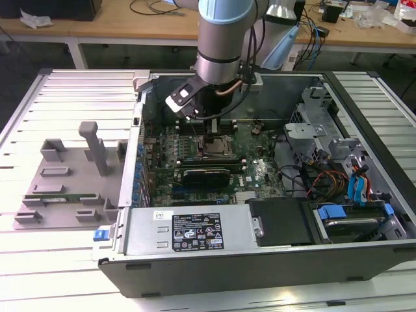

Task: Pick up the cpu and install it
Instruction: 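Close the cpu cover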

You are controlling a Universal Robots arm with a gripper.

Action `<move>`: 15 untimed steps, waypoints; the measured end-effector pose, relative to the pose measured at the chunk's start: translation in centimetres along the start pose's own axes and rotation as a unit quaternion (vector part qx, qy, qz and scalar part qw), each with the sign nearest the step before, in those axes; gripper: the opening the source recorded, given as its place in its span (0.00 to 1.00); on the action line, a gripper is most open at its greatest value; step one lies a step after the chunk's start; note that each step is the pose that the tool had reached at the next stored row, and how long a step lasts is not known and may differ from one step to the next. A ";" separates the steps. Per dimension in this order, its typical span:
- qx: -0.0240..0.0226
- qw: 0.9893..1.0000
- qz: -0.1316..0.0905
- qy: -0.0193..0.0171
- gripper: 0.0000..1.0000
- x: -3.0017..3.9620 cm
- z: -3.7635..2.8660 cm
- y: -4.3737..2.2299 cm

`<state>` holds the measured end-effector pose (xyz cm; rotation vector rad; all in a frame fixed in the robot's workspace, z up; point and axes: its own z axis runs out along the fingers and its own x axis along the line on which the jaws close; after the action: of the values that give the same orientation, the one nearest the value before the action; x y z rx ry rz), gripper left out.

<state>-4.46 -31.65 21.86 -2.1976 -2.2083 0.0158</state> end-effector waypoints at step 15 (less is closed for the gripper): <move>0.000 1.000 0.000 -0.001 0.11 -0.02 1.49 -0.33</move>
<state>-4.82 -31.66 20.38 -2.1980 -2.2086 0.0174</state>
